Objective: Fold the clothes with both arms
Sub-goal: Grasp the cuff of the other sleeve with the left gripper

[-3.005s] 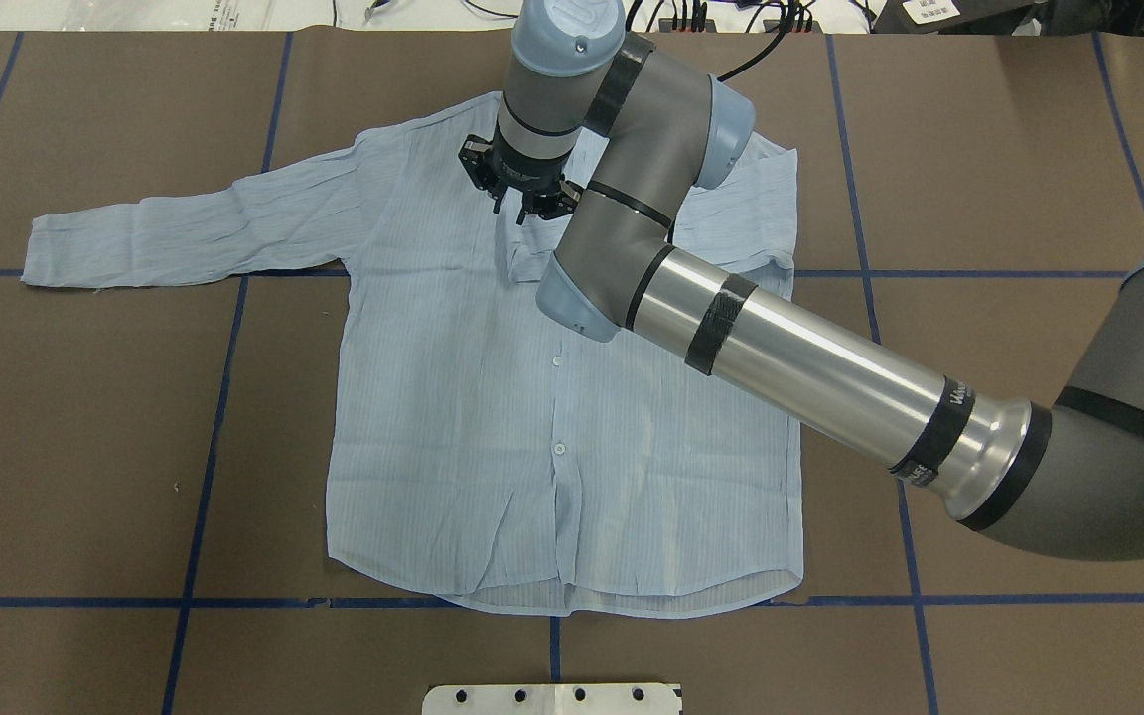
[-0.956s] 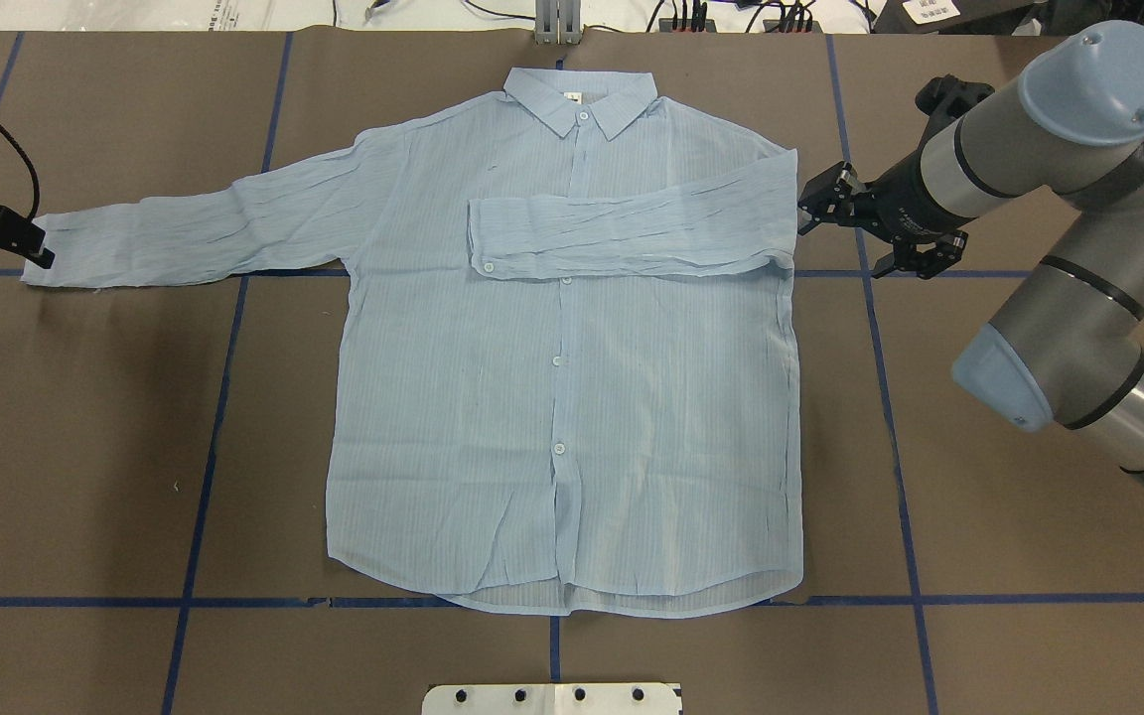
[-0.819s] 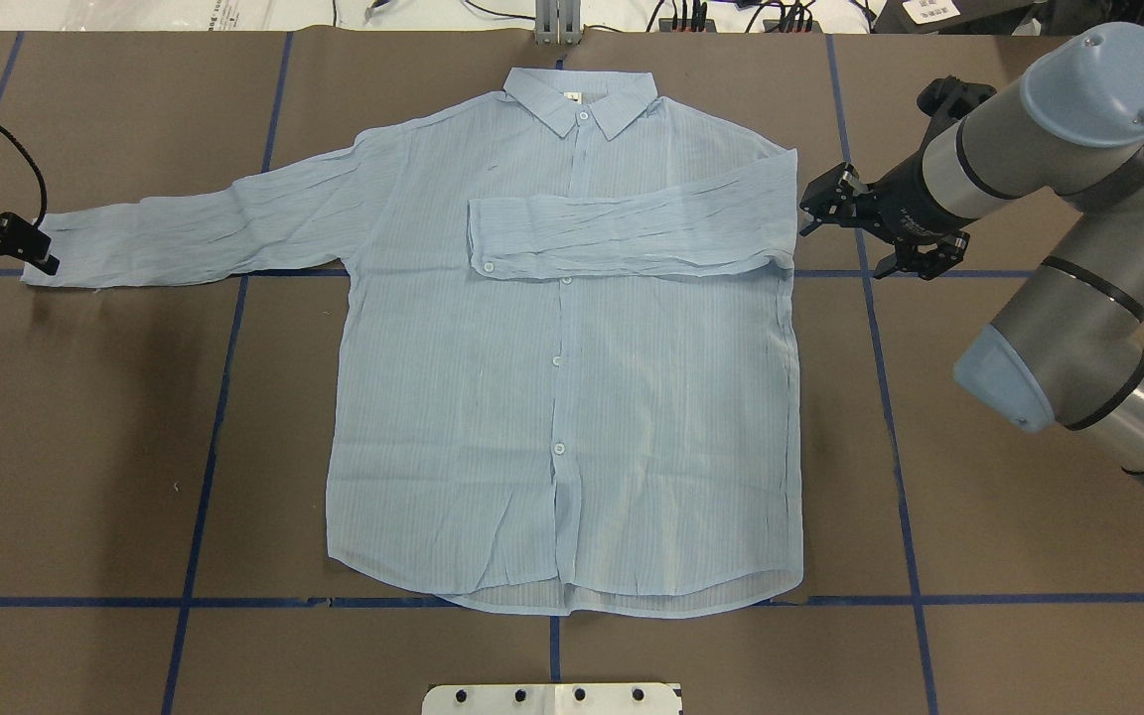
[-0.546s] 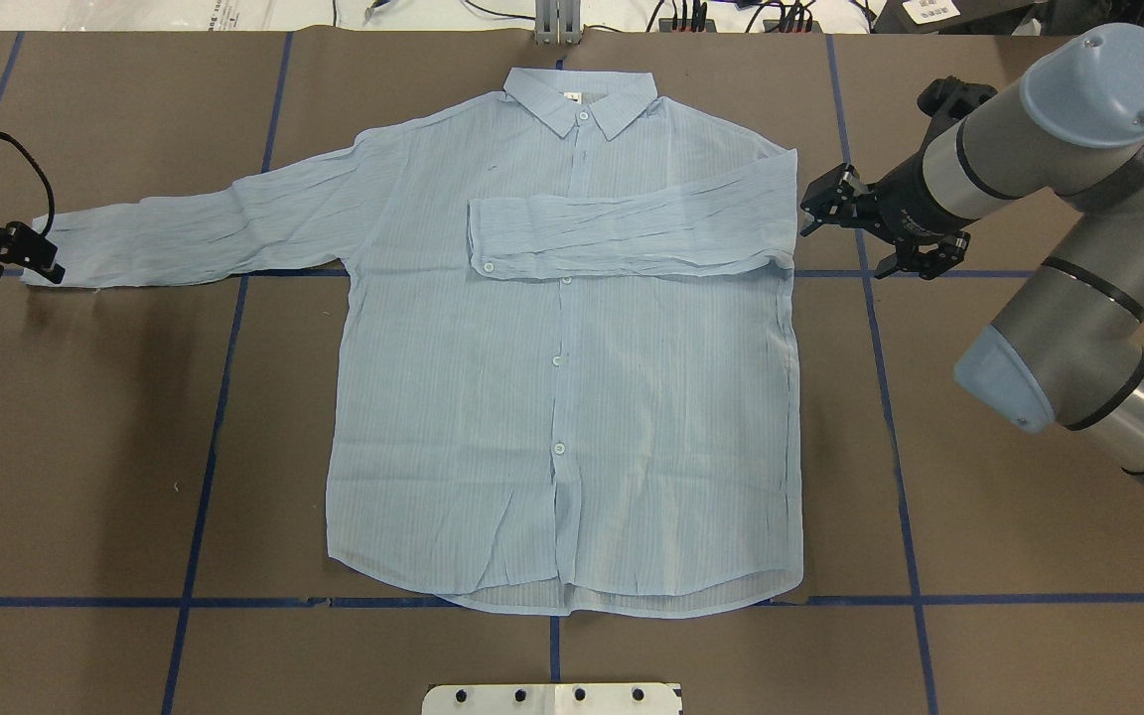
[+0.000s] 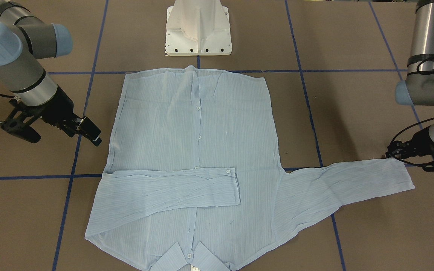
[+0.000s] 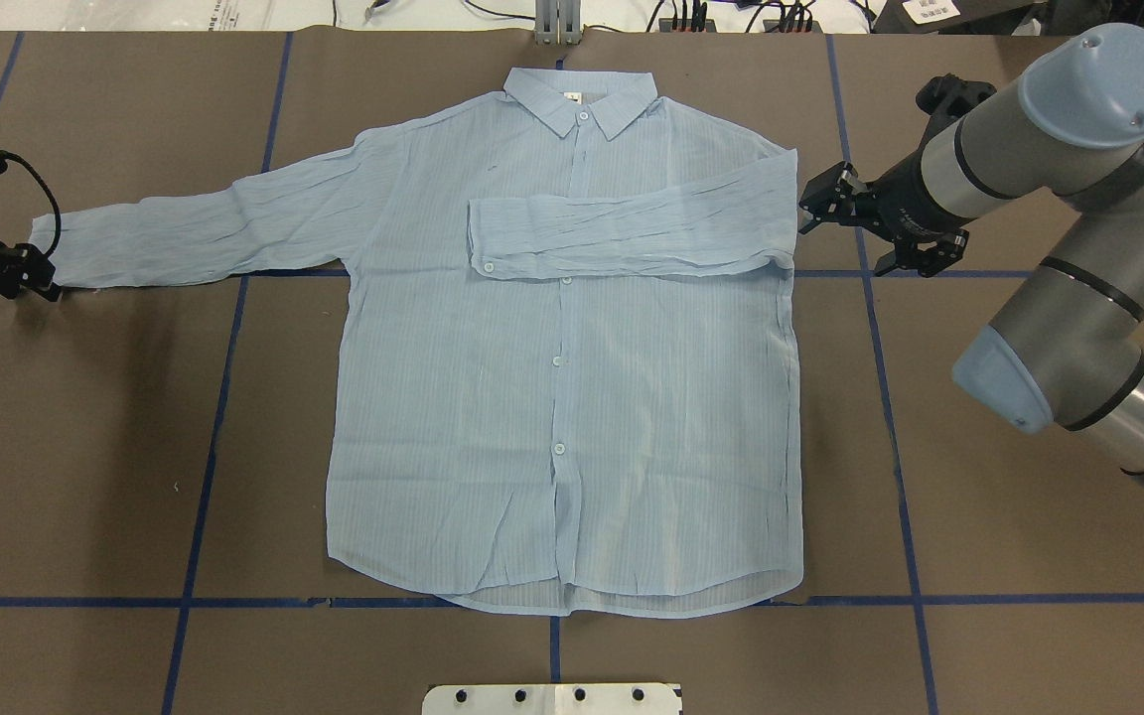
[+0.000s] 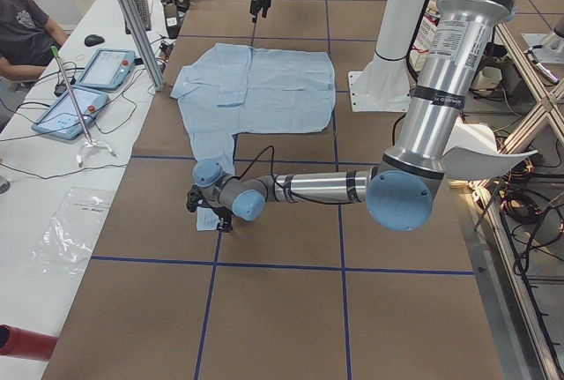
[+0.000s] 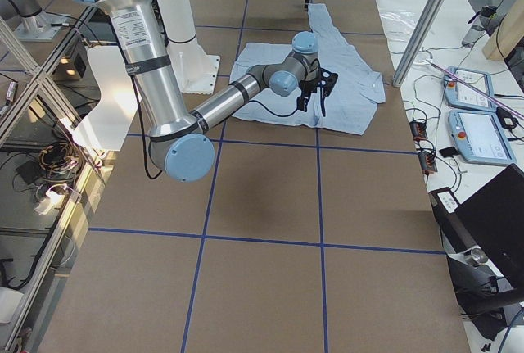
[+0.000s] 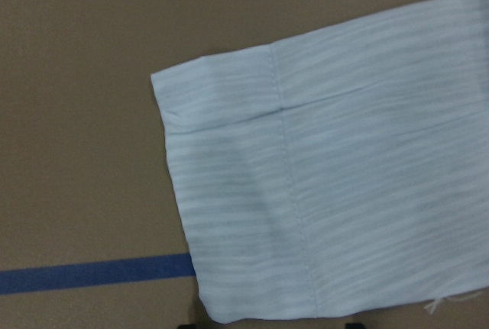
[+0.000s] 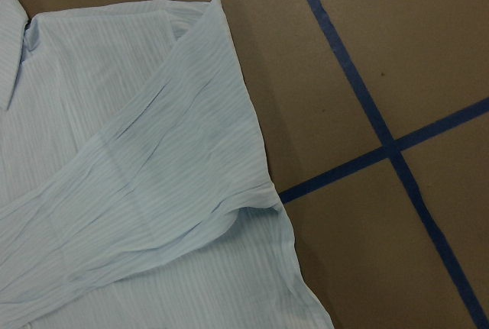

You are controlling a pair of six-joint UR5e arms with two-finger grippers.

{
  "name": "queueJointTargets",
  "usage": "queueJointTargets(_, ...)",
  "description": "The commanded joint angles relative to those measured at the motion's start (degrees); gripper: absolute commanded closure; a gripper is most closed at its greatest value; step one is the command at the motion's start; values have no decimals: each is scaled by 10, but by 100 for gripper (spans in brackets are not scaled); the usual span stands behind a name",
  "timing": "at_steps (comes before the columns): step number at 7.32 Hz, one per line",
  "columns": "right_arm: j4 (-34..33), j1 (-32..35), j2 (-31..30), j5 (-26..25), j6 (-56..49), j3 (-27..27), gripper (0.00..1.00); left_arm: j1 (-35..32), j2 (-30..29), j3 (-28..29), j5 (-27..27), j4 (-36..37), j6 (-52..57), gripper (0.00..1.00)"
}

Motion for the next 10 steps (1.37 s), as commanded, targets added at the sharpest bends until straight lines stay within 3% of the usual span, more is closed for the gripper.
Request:
queueJointTargets(1, 0, 0, 0, -1, 1, 1, 1, -9, -2, -9, 23, 0, 0, 38)
queueJointTargets(4, 0, -1, 1, -4, 1, 0, 1, -30, -6, -25, 20, -2, 1, 38)
queueJointTargets(8, -1, -1, 1, -11, 1, 0, 1, -27, -15, 6, 15, 0, -9, 38)
queueJointTargets(10, -1, -1, 1, -16, 2, 1, 1, -27, -17, 11, -15, -1, -29, 38)
